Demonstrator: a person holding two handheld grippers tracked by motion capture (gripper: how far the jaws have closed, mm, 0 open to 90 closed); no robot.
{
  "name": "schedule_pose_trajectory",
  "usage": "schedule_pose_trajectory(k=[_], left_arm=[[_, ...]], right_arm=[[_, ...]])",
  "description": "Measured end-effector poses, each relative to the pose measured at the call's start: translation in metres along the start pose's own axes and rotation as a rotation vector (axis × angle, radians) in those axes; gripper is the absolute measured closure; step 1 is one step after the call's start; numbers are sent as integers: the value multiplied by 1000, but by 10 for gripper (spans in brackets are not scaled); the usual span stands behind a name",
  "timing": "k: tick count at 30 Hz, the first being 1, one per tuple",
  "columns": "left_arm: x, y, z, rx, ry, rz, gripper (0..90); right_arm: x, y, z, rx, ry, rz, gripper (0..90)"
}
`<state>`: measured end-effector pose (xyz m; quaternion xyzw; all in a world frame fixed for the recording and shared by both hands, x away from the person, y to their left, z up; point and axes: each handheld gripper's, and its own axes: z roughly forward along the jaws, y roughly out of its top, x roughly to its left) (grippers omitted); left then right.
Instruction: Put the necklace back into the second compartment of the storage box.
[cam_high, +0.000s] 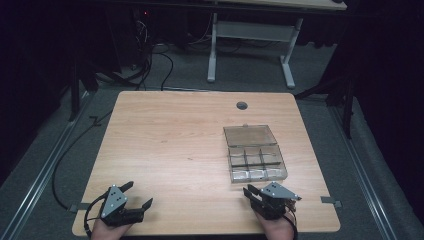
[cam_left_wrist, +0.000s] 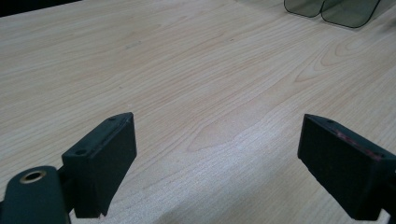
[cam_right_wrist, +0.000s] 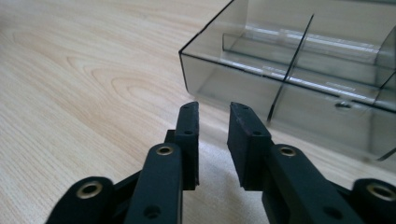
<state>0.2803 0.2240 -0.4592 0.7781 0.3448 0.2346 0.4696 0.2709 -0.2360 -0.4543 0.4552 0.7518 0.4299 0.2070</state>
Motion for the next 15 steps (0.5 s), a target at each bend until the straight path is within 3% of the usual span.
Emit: schedule_pose_trajectory(k=[12,15], left_arm=[[0,1,2,4,-3,1,121],[0,0,1,1,-5,0,121]], right_arm=[[1,1,1,10,1,-6,743],[0,3,-3,7,4,-2,793]])
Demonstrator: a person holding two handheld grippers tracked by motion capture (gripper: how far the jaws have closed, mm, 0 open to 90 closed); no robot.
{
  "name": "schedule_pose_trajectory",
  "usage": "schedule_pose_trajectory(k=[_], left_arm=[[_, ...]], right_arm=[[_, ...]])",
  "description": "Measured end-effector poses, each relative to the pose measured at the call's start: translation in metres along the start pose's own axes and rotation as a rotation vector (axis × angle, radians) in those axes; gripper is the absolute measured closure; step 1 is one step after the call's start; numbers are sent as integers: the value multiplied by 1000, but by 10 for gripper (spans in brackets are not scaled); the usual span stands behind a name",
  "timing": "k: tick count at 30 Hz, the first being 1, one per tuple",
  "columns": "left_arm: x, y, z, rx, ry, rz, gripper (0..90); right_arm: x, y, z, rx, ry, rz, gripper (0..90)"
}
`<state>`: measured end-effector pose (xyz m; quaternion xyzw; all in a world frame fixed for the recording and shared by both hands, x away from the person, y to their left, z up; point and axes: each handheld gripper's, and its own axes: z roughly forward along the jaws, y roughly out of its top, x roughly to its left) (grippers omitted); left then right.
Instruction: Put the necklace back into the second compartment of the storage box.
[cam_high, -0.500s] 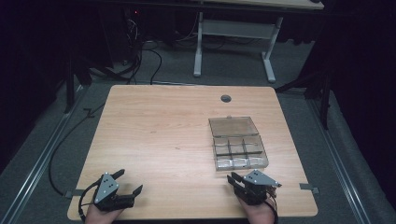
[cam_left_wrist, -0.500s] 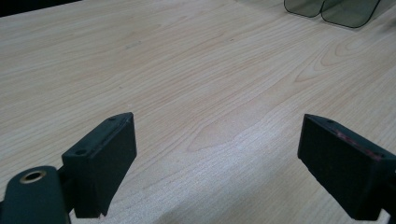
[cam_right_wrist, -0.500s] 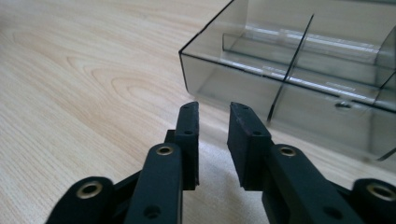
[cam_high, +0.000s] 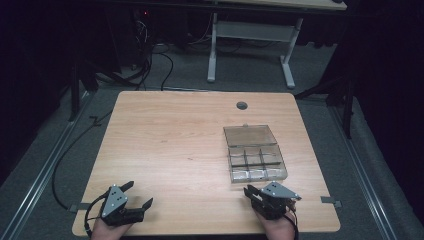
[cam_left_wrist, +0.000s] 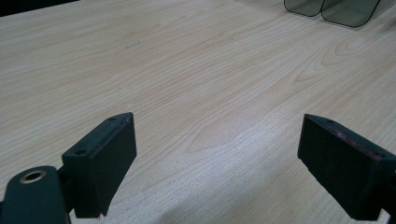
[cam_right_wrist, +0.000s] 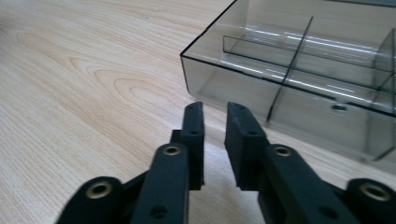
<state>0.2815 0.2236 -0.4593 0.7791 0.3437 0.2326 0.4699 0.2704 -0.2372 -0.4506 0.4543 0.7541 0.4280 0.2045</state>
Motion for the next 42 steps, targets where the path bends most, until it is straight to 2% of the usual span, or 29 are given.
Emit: schedule_pose_trajectory(k=[4,10,22,24,25,27,30,34,38,39,42], left_arm=[[0,0,0,2,-2,1,122],[0,0,0,1,-2,0,121],[0,0,0,3,-3,1,121],[0,0,0,3,-4,1,121],[0,0,0,3,-4,0,122],[0,0,0,4,-5,3,121],[0,0,0,9,-5,7,121],[0,0,1,9,-3,6,121],[-1,0,1,11,-3,8,121],[-1,0,1,10,-3,9,121],[0,0,1,12,-3,8,122]], right_arm=[[-4,0,-7,-3,-22,5,877],[-18,-7,-25,-7,-66,35,900],[-53,-27,-66,-13,-213,116,900],[-55,-28,-69,-15,-220,121,900],[-61,-34,-77,-12,-245,144,900],[-62,-36,-79,-12,-249,146,899],[-69,-45,-91,-8,-281,172,900],[-72,-49,-92,9,-277,182,900],[-71,-48,-85,41,-270,176,900],[-70,-48,-79,71,-274,169,900],[-69,-45,-74,85,-265,168,900]])
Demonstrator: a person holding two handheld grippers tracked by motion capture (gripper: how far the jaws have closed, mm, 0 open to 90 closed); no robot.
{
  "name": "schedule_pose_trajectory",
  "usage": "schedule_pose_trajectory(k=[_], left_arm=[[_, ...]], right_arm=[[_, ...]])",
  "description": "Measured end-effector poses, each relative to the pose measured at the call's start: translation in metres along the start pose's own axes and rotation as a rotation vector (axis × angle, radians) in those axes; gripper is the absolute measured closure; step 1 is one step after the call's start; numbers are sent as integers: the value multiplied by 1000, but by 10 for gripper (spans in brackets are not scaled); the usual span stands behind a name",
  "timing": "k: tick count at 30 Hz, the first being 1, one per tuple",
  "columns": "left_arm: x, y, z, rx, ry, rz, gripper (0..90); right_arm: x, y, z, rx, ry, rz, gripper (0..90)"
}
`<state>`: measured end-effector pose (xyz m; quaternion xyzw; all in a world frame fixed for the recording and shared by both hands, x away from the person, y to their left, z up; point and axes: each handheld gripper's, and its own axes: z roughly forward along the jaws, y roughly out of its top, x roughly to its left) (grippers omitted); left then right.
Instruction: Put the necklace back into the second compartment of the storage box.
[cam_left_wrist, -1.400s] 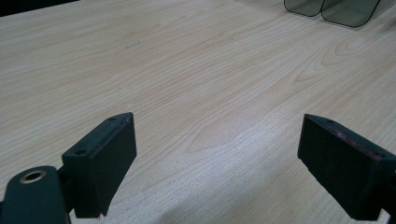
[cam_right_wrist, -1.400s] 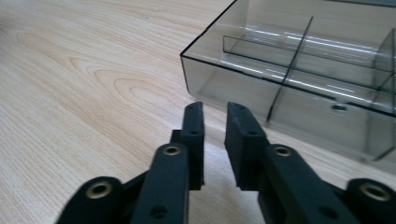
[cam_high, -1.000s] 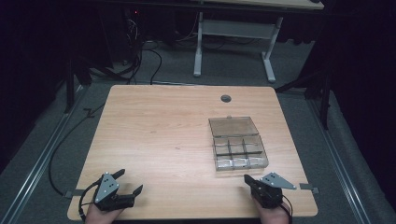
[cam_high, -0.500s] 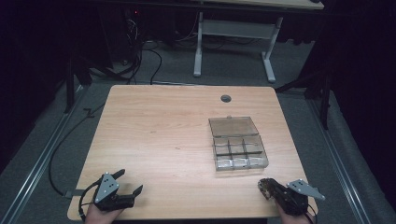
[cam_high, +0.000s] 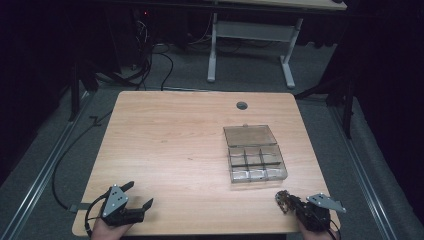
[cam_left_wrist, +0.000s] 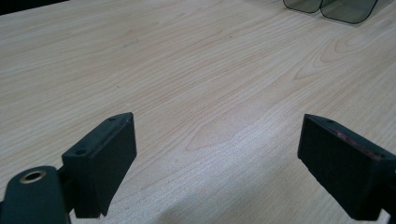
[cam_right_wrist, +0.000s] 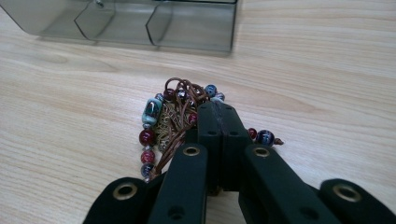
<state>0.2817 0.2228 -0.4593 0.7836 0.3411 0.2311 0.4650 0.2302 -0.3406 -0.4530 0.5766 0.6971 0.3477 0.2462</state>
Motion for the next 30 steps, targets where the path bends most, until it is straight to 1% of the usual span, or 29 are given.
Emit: schedule_pose_trajectory(k=[4,9,11,12,18,19,22,23,24,25,26,30], left_arm=[[0,0,0,-1,-1,1,122],[0,0,0,-1,-1,2,122],[0,0,0,0,-1,1,121],[0,0,0,-1,-1,1,121],[0,0,0,-2,0,3,121],[0,0,0,-2,1,3,121],[0,0,0,-2,1,2,121],[0,0,0,-2,0,2,121],[0,0,0,-2,0,2,121],[0,0,0,-1,-1,1,121],[0,0,0,1,-3,2,121],[0,0,0,2,-2,3,121]], right_arm=[[4,3,5,6,12,-17,900],[15,10,16,12,38,-55,900],[21,12,19,15,57,-58,900],[24,13,20,18,66,-67,900],[38,14,24,23,99,-94,897],[40,15,24,21,97,-101,895],[39,15,21,10,87,-95,895],[37,15,19,3,80,-80,895],[32,13,16,3,65,-65,896],[32,13,16,3,65,-65,896],[28,9,15,17,62,-59,896],[30,4,14,28,80,-63,896]])
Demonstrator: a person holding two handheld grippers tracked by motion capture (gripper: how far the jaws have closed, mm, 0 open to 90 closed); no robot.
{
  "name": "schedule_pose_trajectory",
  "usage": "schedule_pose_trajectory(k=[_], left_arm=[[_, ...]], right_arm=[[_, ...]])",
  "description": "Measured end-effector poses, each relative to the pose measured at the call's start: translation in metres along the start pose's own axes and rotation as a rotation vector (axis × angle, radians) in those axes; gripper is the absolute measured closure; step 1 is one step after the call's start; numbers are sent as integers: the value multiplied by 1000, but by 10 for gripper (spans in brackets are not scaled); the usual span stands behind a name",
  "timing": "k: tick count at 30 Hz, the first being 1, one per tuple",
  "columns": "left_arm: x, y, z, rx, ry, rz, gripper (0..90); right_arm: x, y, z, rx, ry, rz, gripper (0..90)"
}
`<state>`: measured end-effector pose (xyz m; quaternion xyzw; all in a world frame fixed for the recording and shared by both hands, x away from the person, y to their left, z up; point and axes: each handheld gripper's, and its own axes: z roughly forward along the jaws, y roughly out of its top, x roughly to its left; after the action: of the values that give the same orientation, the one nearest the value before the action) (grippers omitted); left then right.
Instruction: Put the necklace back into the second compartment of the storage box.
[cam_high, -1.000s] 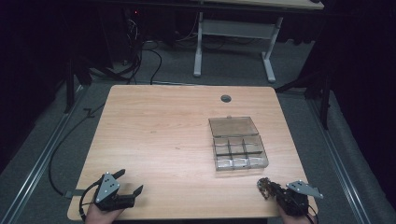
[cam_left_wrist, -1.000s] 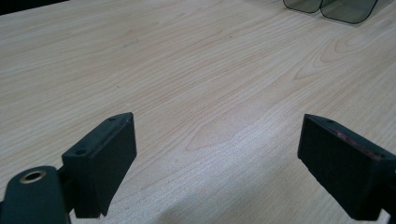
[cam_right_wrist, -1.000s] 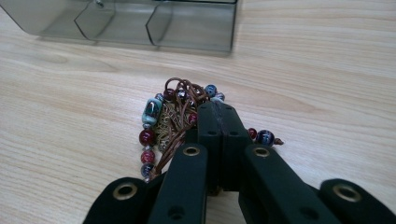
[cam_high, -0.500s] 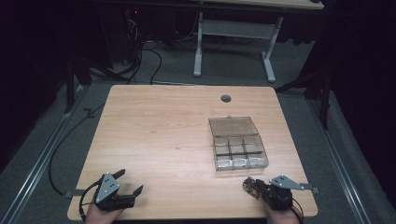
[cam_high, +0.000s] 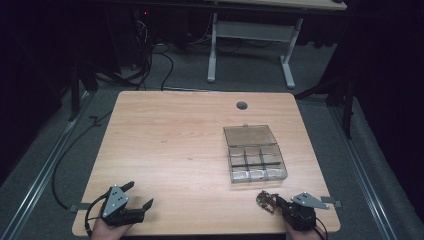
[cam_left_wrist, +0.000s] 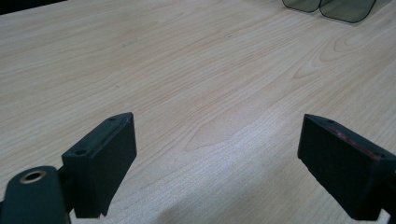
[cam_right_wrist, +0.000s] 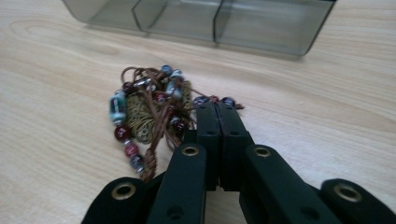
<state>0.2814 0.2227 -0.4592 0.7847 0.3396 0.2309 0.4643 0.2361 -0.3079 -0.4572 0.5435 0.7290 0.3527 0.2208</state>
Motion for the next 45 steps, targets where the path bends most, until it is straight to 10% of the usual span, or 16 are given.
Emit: schedule_pose_trajectory(k=[9,20,45], left_arm=[[0,0,0,-5,4,-3,121],[1,0,-1,-9,4,-13,121],[3,-1,-2,-16,-12,-36,120]], right_arm=[[15,4,5,6,26,-53,895],[2,4,-1,-17,-8,5,876],[-5,50,-11,307,8,24,565]])
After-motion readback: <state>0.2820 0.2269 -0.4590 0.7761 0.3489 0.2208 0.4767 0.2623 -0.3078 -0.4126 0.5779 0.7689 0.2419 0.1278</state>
